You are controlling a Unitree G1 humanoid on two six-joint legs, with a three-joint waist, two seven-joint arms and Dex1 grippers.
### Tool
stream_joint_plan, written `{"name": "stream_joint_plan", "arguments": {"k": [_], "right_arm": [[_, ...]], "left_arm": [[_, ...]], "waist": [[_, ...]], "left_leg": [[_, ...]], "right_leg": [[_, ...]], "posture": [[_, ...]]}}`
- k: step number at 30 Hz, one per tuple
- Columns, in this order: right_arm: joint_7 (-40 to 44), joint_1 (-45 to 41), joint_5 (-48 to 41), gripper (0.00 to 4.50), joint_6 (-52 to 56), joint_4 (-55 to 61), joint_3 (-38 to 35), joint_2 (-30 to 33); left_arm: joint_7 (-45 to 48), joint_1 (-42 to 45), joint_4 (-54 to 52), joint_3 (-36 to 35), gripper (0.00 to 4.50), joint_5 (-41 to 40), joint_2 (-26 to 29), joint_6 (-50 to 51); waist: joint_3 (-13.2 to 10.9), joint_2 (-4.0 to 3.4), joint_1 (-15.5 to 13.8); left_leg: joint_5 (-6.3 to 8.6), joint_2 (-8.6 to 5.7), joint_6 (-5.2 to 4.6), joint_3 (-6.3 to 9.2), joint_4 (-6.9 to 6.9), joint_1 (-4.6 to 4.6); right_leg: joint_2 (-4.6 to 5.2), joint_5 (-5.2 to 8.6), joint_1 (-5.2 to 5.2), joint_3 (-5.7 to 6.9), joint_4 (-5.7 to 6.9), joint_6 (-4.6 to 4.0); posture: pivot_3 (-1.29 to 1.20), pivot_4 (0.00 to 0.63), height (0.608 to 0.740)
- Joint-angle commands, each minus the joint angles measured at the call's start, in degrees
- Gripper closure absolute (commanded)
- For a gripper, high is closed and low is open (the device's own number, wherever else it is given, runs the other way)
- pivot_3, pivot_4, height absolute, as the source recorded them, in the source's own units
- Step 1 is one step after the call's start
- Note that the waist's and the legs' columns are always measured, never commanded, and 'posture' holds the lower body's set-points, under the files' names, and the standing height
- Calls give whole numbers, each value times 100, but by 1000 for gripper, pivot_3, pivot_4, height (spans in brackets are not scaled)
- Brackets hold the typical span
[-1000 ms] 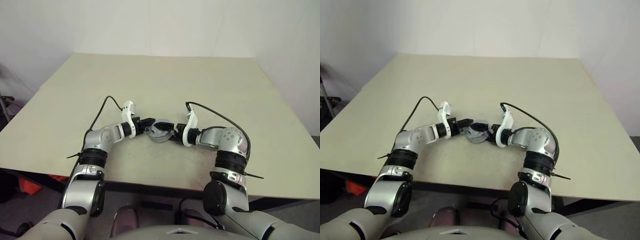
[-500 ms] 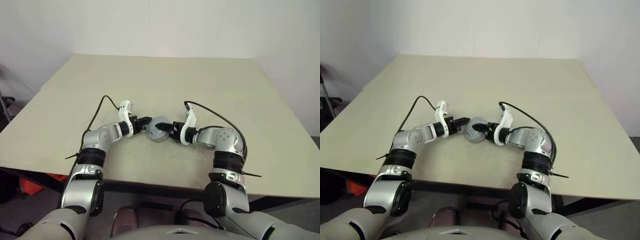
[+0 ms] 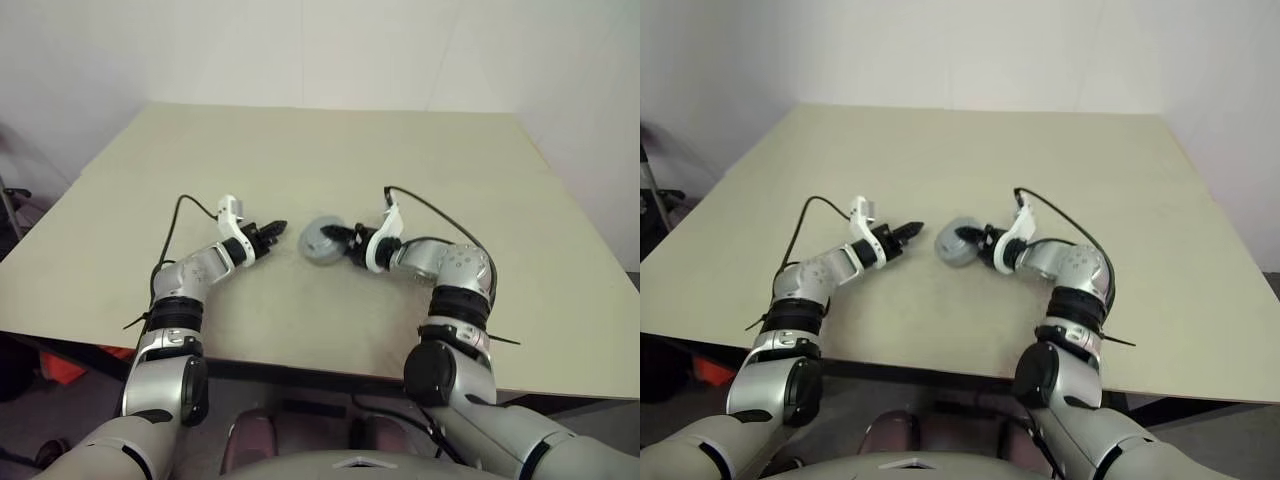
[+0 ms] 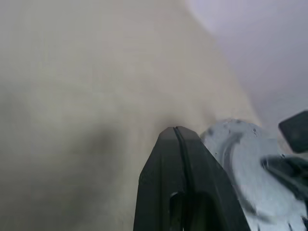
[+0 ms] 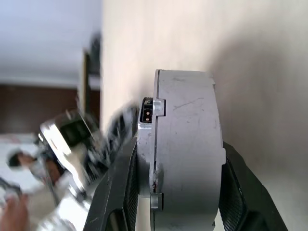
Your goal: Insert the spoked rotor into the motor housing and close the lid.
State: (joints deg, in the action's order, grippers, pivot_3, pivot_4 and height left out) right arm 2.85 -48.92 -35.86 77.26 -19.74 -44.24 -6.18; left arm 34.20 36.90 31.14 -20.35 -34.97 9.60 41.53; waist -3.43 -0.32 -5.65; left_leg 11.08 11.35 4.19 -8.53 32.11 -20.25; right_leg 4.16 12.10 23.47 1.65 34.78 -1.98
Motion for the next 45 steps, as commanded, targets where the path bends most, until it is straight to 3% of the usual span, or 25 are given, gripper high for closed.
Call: {"name": "stream_joint_plan", "arguments": {"k": [1,11,12,16,21,34,37,42,45], "right_arm": [[-134,-588,-512,2385,-355,-225,-215,-15],[-484,-943,-1144,2385,-344,-430,-218,-31],[-500,-934,-1186,2385,-325,-420,-189,-34],[-559,-866,-1347,2385,-115,-251,-23,-126],[-615,-731,-1550,2385,129,34,150,-234],[-820,-517,-1803,2385,133,241,352,-239],[-859,-519,-1851,2385,102,224,359,-228],[-921,-506,-1959,2385,38,190,418,-191],[-951,-498,-2022,2385,-15,165,454,-165]], "left_arm": [[-68,-22,-341,-401,3612,-546,-7,222],[-436,-150,-516,-914,185,-1441,-126,968],[-486,-98,-438,-1014,45,-1628,-134,1177],[-681,98,-232,-1393,45,-2387,-308,1891],[-787,240,-210,-1433,45,-2720,-515,2151],[-892,488,-7,-1412,45,-2810,-664,2002],[-915,501,9,-1396,613,-2769,-683,1898],[-926,518,38,-1365,2230,-2782,-692,1826],[-932,526,69,-1327,2253,-2779,-677,1798]], "waist": [[0,0,11],[-7,11,-10],[-8,11,-11],[-9,14,-9],[-10,16,-16],[-11,17,-28],[-11,17,-32],[-12,18,-34],[-12,18,-36]], "left_leg": [[5,2,-8,0,0,3],[13,12,-23,0,3,-7],[14,12,-23,0,4,-7],[13,14,-22,0,15,-7],[13,14,-22,0,25,-9],[13,14,-22,2,26,-9],[13,14,-22,2,27,-11],[13,14,-22,4,33,-14],[13,14,-22,5,37,-17]], "right_leg": [[-4,-1,0,1,0,2],[-16,-1,-1,9,-3,2],[-16,-1,-2,9,-3,2],[-17,-1,-2,8,1,2],[-16,-2,-6,7,1,4],[-17,-5,-8,8,1,9],[-16,-6,-8,8,1,10],[-17,-7,-8,8,2,12],[-16,-8,-8,8,3,14]], "posture": [[0,0,740],[0,0,740],[0,0,740],[0,0,740],[0,0,740],[0,0,740],[0,0,740],[0,0,740],[0,0,740]]}}
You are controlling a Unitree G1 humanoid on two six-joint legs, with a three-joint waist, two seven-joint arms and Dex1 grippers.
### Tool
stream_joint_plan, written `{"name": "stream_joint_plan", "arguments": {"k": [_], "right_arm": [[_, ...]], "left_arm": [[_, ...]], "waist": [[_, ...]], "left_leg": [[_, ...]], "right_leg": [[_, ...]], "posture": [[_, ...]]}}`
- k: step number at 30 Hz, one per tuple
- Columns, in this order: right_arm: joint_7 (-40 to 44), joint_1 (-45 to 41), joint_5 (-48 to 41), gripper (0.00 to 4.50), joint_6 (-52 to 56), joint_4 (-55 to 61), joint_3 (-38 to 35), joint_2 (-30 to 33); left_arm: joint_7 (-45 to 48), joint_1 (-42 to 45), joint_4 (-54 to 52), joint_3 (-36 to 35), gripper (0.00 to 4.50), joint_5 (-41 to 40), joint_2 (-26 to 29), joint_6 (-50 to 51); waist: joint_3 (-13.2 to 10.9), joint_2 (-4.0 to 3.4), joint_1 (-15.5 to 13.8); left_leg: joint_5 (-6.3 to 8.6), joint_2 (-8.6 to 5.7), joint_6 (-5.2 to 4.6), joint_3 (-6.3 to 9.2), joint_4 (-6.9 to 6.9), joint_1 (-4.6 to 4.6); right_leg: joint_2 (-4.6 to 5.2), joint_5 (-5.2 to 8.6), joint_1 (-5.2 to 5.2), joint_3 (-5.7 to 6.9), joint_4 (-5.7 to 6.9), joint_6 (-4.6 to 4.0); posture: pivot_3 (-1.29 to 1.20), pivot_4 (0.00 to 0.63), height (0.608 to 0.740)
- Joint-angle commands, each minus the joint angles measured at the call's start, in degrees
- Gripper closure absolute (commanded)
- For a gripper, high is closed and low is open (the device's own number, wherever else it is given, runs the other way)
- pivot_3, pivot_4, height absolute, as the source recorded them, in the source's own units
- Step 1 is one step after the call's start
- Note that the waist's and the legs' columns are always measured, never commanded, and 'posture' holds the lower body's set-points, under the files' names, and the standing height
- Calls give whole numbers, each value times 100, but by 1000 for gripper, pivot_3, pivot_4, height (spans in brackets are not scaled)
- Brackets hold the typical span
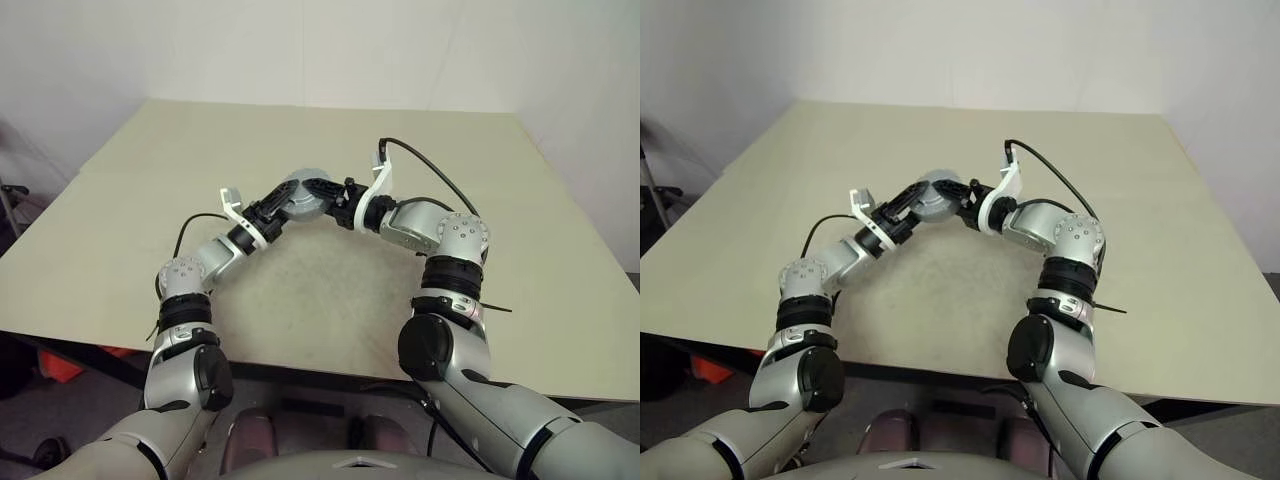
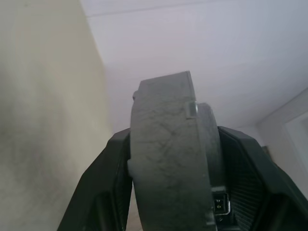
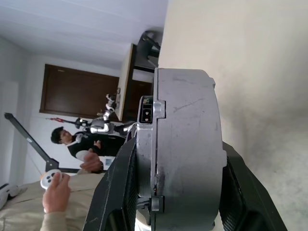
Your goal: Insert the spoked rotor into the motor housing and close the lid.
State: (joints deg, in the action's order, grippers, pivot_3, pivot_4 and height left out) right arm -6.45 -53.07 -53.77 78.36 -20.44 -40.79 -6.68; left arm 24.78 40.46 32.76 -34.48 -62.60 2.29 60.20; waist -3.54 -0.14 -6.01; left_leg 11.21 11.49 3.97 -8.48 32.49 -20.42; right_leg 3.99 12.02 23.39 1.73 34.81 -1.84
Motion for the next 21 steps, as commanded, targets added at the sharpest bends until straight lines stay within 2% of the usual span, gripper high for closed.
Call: {"name": "stream_joint_plan", "arguments": {"k": [1,5,12,21], "right_arm": [[-27,-80,-245,2385,-144,228,122,-107],[63,-56,-238,2385,-248,204,238,-49],[289,85,-71,100,-795,441,707,58],[304,217,76,17,-1197,498,1101,200]], "left_arm": [[9,179,-69,92,2253,-7,66,-78],[35,209,11,105,2253,21,103,-128],[58,192,84,144,2253,90,157,-258],[7,175,165,32,2253,192,247,-654]], "waist": [[0,0,0],[0,0,0],[0,0,-2],[0,1,0]], "left_leg": [[0,0,0,0,2,-1],[0,1,0,2,9,-5],[0,3,0,4,25,-17],[0,3,0,5,38,-23]], "right_leg": [[0,0,0,0,0,0],[0,-2,0,0,2,3],[0,-5,-1,2,4,8],[1,-11,-1,2,6,14]], "posture": [[0,0,740],[0,0,740],[0,0,740],[0,0,740]]}}
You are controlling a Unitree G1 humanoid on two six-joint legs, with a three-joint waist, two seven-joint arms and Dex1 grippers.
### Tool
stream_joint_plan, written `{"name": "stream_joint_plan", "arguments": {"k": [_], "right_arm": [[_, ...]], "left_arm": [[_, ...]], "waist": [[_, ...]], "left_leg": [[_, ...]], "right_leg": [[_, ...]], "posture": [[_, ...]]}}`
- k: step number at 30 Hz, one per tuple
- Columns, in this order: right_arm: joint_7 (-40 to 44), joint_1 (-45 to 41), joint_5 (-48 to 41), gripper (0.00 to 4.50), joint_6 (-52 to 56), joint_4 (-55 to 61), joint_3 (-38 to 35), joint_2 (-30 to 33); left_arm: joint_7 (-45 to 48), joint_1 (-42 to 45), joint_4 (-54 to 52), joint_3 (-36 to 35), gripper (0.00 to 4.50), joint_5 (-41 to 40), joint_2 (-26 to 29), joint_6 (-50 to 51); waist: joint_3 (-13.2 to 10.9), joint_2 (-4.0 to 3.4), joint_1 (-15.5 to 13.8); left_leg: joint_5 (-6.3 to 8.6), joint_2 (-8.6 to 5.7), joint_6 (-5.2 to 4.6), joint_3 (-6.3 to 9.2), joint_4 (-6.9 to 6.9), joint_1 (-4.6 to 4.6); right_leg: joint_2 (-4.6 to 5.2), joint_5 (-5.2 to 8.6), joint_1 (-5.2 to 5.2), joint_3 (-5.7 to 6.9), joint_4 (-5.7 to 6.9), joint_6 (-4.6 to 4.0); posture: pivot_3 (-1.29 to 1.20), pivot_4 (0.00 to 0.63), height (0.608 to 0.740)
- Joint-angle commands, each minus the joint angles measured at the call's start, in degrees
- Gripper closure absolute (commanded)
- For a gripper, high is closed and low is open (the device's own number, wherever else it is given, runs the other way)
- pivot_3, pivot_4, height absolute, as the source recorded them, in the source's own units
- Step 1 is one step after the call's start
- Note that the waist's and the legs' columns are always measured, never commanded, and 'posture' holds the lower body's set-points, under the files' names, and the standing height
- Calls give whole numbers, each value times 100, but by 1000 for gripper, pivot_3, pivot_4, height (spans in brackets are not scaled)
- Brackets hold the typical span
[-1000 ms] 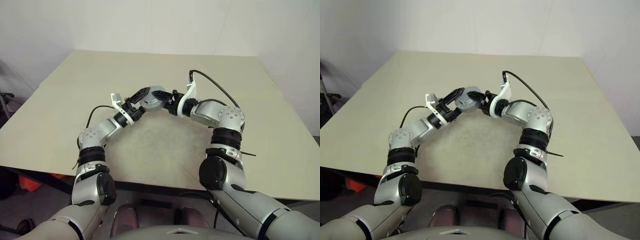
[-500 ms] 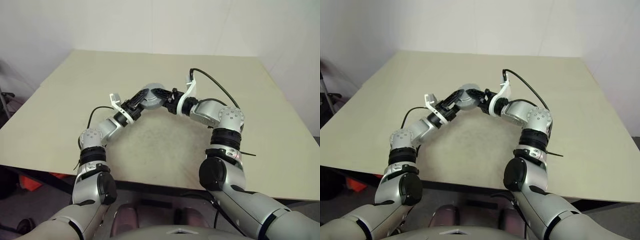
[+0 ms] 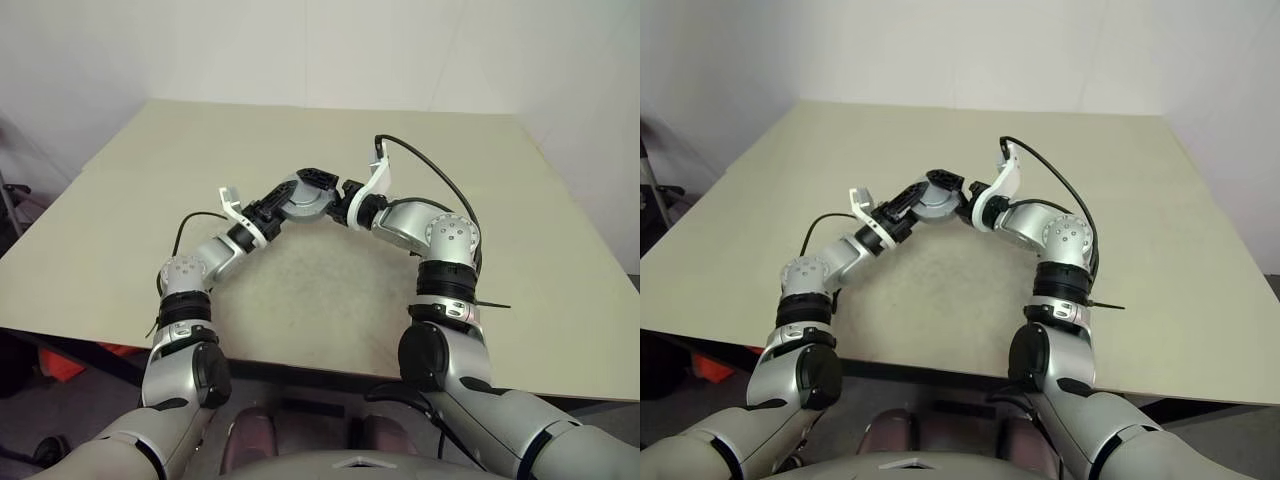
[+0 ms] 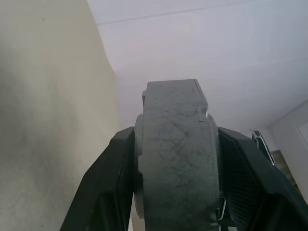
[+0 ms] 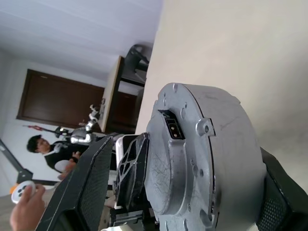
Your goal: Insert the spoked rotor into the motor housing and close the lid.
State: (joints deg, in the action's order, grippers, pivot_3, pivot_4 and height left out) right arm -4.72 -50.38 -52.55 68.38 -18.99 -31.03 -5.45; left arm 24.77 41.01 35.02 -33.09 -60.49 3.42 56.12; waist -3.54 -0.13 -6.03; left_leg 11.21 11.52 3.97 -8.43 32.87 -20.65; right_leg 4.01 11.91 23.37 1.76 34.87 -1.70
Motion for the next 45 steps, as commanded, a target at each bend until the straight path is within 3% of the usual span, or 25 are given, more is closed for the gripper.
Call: {"name": "stream_joint_plan", "arguments": {"k": [1,14,30,36,43,45], "right_arm": [[131,-41,-33,17,-235,350,157,87],[204,139,121,17,-439,204,452,290],[391,136,295,17,-563,-29,635,363],[431,110,346,17,-558,-159,689,365],[483,53,390,0,-570,-280,715,387],[494,47,399,0,-575,-283,721,386]], "left_arm": [[-8,116,-53,-154,2253,-21,157,-328],[-366,-10,394,-1031,2253,308,1067,-2226],[-1185,6,1459,-1257,2253,917,1583,-3409],[-1275,164,1890,-1341,2253,1111,2102,-3973],[-1277,300,2094,-1163,36,1368,2373,-4076],[-1296,328,2117,-1125,36,1440,2373,-4066]], "waist": [[0,0,6],[0,3,15],[0,30,-37],[0,31,73],[0,32,4],[0,32,-25]], "left_leg": [[0,0,0,0,1,0],[0,3,0,3,6,-5],[0,14,1,6,21,-8],[-3,17,7,6,22,17],[-6,33,13,6,20,26],[-7,28,13,6,21,25]], "right_leg": [[0,0,0,0,1,0],[-1,-1,0,5,0,0],[-1,-5,-5,19,9,2],[-4,-8,-8,16,27,-4],[-33,-12,-9,4,27,-14],[-26,-12,-13,2,26,-14]], "posture": [[0,0,740],[0,0,740],[0,0,740],[0,0,740],[0,0,740],[0,0,740]]}}
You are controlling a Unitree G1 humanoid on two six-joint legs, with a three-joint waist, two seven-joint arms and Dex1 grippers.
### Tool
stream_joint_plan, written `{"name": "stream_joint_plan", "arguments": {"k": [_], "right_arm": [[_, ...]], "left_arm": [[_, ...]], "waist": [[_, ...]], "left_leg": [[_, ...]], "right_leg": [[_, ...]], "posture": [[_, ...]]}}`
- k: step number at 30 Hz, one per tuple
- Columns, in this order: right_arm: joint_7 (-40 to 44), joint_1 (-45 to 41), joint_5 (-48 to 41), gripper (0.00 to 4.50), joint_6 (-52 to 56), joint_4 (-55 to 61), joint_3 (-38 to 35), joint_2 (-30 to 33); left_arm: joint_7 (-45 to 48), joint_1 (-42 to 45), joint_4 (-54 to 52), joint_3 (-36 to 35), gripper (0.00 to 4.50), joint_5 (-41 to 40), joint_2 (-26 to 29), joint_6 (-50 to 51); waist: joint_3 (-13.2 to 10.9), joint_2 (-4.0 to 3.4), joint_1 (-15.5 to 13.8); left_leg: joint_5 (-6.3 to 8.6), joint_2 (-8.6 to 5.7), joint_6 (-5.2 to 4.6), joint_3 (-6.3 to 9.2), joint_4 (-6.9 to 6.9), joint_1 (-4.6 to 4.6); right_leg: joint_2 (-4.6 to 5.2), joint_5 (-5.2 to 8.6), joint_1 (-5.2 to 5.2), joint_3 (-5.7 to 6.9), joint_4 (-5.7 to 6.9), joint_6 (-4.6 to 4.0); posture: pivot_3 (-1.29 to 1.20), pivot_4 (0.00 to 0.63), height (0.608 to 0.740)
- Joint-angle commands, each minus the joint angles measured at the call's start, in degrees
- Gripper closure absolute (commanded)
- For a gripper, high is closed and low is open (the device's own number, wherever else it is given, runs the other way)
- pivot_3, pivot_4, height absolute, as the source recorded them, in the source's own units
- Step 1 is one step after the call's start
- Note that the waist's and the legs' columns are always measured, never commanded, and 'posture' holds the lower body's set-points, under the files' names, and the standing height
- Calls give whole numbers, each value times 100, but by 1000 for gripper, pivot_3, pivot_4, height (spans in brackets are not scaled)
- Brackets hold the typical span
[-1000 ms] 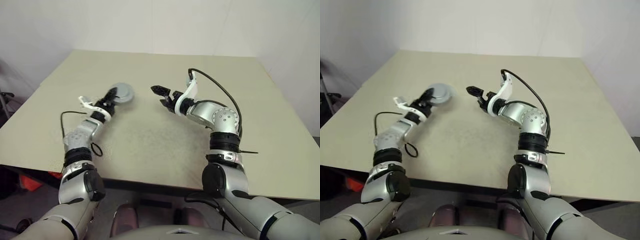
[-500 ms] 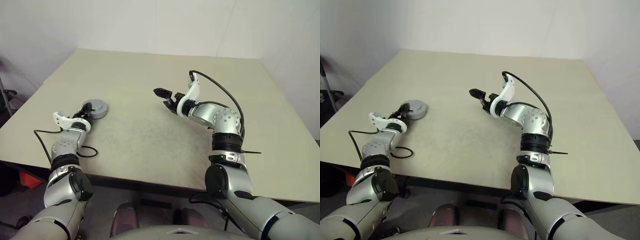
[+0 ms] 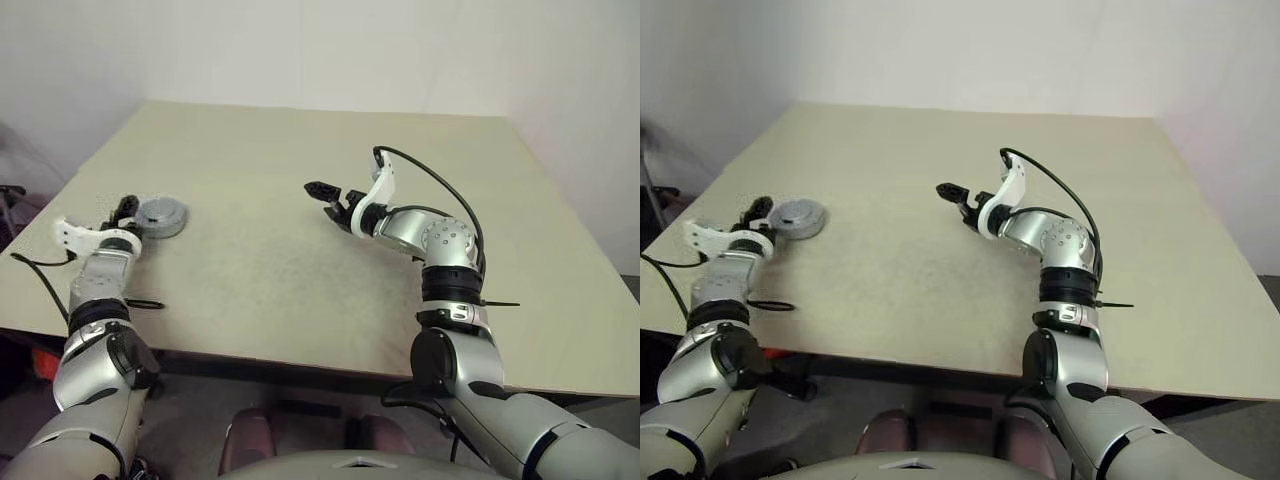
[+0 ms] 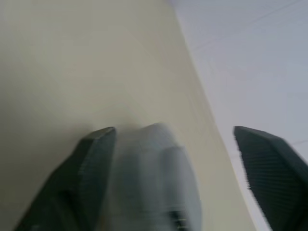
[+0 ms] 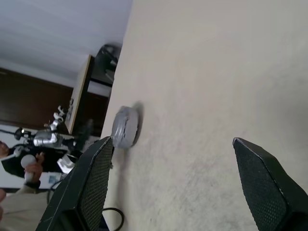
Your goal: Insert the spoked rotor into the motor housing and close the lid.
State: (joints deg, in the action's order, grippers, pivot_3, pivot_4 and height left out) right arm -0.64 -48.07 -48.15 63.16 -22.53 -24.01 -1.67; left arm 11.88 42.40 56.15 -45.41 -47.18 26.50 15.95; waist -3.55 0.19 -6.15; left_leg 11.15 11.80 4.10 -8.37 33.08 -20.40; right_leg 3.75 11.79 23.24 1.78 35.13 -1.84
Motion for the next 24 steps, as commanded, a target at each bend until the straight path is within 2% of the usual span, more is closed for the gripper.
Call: {"name": "stream_joint_plan", "arguments": {"k": [1,4,7,11,17,21,24], "right_arm": [[90,-186,-38,0,-54,70,22,9],[120,-182,-25,0,-54,78,43,18],[422,-79,195,0,-265,297,331,142],[1344,345,1186,0,-1389,1011,1438,645],[2196,831,1724,0,-2163,1442,1764,1445],[2643,1136,2605,0,-2992,1288,2214,2241],[3104,1300,2912,0,-3320,1254,2321,2798]], "left_arm": [[17,204,0,115,36,137,59,-65],[99,242,-20,124,36,166,51,-81],[430,313,-320,446,36,396,-15,-133],[960,307,-1048,1146,36,801,-266,-246],[1431,278,-2053,1881,36,1092,-475,-160],[2157,-39,-2634,2882,36,1538,-617,140],[2735,-448,-3085,4024,36,2250,-647,159]], "waist": [[0,0,-19],[0,1,-16],[0,1,-16],[-2,6,-104],[-4,10,-119],[-4,10,-122],[-5,9,-117]], "left_leg": [[0,-1,0,0,2,0],[0,-1,1,0,4,3],[-2,2,3,0,4,8],[-3,0,4,0,10,3],[-2,-2,4,0,14,-2],[-2,-3,4,-1,19,-1],[-2,-7,3,-5,20,0]], "right_leg": [[3,0,-2,0,0,0],[4,0,-4,0,4,0],[2,0,-4,0,13,-1],[5,0,-4,0,13,-1],[8,0,-4,0,14,-1],[9,0,-4,-2,22,-1],[15,4,-5,-7,25,-6]], "posture": [[0,0,740],[0,0,740],[0,0,740],[0,0,740],[0,0,740],[0,0,740],[0,0,740]]}}
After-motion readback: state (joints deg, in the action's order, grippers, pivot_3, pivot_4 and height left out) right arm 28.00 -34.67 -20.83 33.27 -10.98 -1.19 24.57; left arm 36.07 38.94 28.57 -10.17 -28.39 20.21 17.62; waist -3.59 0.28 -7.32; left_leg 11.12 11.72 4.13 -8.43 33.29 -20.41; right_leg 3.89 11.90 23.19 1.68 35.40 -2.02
